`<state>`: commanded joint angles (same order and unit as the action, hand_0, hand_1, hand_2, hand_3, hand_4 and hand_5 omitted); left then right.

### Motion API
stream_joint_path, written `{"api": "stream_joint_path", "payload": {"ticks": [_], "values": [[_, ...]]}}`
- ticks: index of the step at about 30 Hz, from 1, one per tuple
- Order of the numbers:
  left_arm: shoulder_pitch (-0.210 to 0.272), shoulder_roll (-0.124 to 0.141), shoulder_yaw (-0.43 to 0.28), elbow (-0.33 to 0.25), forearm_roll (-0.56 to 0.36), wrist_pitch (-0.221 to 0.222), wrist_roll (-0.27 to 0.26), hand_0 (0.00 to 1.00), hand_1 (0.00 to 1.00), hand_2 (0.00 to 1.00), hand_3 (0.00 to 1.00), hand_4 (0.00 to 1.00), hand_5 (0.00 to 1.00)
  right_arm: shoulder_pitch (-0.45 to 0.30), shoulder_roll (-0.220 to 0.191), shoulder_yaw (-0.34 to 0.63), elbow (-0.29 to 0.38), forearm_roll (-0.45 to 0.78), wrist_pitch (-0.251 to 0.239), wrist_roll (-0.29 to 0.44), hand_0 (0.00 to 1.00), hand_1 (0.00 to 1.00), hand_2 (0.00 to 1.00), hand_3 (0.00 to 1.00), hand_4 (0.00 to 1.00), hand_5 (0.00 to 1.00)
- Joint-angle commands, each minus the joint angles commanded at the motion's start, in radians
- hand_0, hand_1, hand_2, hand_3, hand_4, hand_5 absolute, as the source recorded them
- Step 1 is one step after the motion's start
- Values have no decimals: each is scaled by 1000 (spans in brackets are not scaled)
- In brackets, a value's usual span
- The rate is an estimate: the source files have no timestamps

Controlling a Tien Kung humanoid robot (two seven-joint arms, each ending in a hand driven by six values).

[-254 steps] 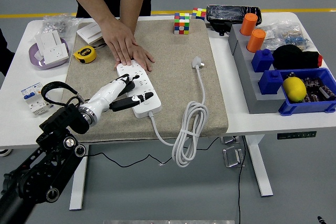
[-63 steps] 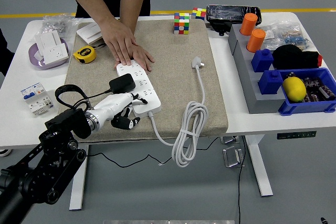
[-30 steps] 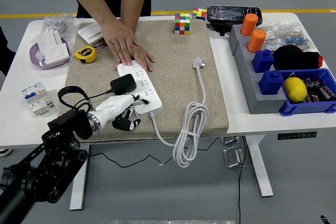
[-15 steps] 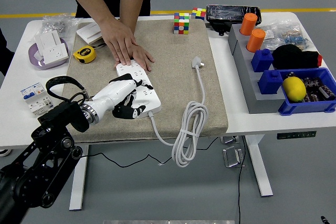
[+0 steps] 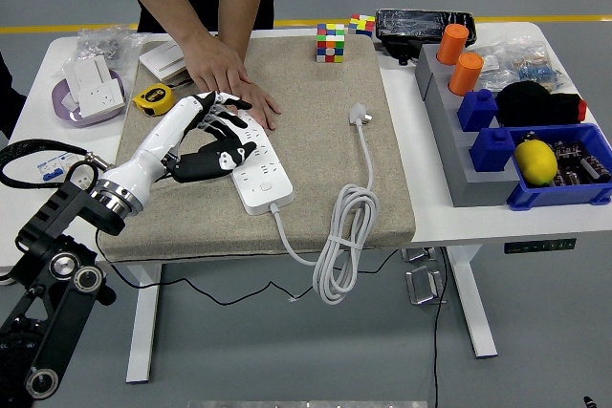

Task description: Pick up the plug,place it near the board,insert it into the board,press the button

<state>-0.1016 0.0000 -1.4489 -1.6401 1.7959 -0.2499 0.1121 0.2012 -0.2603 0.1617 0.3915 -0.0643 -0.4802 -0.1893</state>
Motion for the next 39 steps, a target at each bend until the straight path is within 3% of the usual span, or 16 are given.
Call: {"api": "stream_joint_path", "payload": {"ticks": [4,5,6,11,12,17,18,23,24,29,30,35,36,39], "values": [[27,0,-37,27,-176,20,63,998,998,998,998,998,694,-5,1,-3,0,4,-3,-1,787,733,735,759,998,998],[30,0,-41,28,-214,25,69,998,998,998,998,998,694,-6,1,-4,-1,5,-3,-1,787,733,735,759,998,998],[32,0,-44,29,-260,30,73,998,998,998,998,998,757,-7,1,-5,-1,5,-3,-1,786,733,735,760,998,998],[35,0,-55,31,-468,58,75,998,998,998,998,998,757,-3,0,-2,0,2,-4,-1,786,733,735,760,998,998],[35,0,-55,29,-514,67,71,998,998,998,998,998,544,-2,0,0,1,1,-4,-1,786,732,734,760,998,998],[25,2,-40,-32,-708,99,41,998,998,998,998,998,544,-2,1,2,1,3,-5,-1,786,732,734,760,998,998],[16,11,-22,-49,-677,106,16,511,573,567,998,650,139,-2,1,2,1,4,-5,-1,786,732,734,760,998,998],[-40,64,66,-55,-462,116,-76,511,573,567,998,650,139,-2,0,4,0,5,-5,-1,786,732,734,760,998,998],[-51,75,83,-50,-423,111,-94,206,136,223,917,523,2,-1,0,5,1,3,-5,-1,786,731,733,760,998,998],[-106,109,166,-8,-209,82,-147,206,136,223,917,523,2,4,-2,7,1,3,-5,-1,786,731,733,760,998,998],[-117,114,182,5,-170,69,-145,134,38,143,784,650,2,4,-2,6,0,4,-5,-1,785,732,732,760,998,998],[-150,114,239,48,38,36,-126,134,38,143,784,650,2,5,-2,1,0,7,-5,-2,785,732,732,760,998,998],[-156,115,248,57,83,32,-126,122,30,139,855,694,2,6,-2,1,0,7,-5,-2,785,732,732,759,998,998],[-179,124,285,109,213,31,-134,122,30,139,855,694,2,9,-1,2,2,4,-5,-2,785,732,732,759,998,998]]}}
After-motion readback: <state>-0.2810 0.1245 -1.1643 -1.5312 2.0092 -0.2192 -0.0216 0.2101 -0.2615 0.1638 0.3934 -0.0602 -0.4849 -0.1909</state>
